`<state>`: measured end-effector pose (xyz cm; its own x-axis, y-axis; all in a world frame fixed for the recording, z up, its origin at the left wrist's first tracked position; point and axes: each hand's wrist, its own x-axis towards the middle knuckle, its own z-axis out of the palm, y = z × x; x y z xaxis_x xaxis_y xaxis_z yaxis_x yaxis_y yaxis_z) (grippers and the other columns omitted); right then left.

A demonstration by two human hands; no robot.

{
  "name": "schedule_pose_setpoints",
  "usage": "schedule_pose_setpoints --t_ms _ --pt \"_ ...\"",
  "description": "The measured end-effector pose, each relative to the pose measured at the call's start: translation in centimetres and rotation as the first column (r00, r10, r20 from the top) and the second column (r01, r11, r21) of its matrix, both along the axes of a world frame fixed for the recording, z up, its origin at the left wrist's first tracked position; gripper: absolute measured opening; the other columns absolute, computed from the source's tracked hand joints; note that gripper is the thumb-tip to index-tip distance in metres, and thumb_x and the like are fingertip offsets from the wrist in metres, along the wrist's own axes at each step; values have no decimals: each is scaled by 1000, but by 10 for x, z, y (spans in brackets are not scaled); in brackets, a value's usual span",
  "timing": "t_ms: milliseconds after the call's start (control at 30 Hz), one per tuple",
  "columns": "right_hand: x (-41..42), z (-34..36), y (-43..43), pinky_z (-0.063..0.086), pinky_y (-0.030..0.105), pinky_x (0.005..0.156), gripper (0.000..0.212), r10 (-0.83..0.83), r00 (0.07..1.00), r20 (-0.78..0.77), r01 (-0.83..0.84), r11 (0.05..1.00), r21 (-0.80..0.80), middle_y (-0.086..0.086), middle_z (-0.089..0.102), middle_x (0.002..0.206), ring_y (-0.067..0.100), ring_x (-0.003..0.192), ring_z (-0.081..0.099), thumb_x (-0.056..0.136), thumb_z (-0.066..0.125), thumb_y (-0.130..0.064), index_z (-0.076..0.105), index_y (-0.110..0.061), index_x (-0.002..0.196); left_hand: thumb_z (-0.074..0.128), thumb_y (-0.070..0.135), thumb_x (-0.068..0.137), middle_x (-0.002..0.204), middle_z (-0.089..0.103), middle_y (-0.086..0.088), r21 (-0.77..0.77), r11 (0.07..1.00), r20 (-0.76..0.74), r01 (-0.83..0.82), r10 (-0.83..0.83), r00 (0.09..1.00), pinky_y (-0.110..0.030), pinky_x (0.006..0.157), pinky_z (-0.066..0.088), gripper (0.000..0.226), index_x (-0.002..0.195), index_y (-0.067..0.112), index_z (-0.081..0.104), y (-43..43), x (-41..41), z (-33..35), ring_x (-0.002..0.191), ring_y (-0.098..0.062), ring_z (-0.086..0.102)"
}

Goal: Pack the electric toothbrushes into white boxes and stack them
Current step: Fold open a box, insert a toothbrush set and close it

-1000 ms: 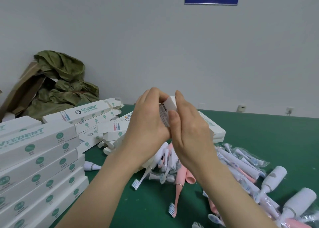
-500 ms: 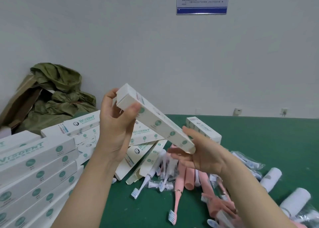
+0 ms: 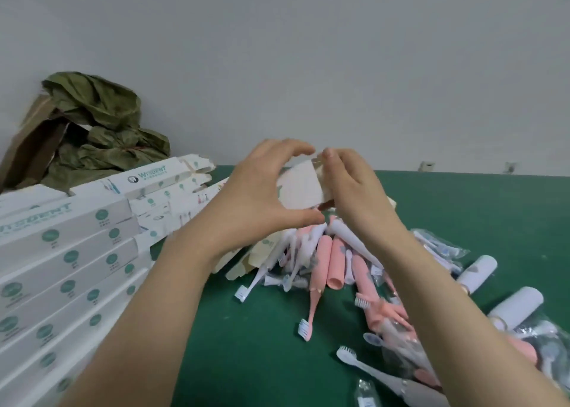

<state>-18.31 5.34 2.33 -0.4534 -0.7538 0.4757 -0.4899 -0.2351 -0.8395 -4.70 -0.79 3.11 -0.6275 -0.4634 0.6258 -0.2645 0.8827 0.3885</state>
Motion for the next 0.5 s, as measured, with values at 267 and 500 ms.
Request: schedule_pose_setpoints --t_ms 267,500 --pt "-9 -3 4 48 41 61 37 -146 985 -96 139 988 -70 26 59 72 19 58 65 99 43 -20 58 9 81 78 28 73 102 63 17 89 992 -107 85 -75 991 -14 74 44 51 108 41 44 3 2 -9 91 -3 57" --pt "-12 -8 1 56 43 68 30 -43 992 121 42 999 11 19 65 77 19 61 64 98 44 -14 65 -2 81 35 68 84 90 61 7 108 992 23 69 -71 997 -18 75 38 53 87 23 63 -1 -6 -15 90 -6 52"
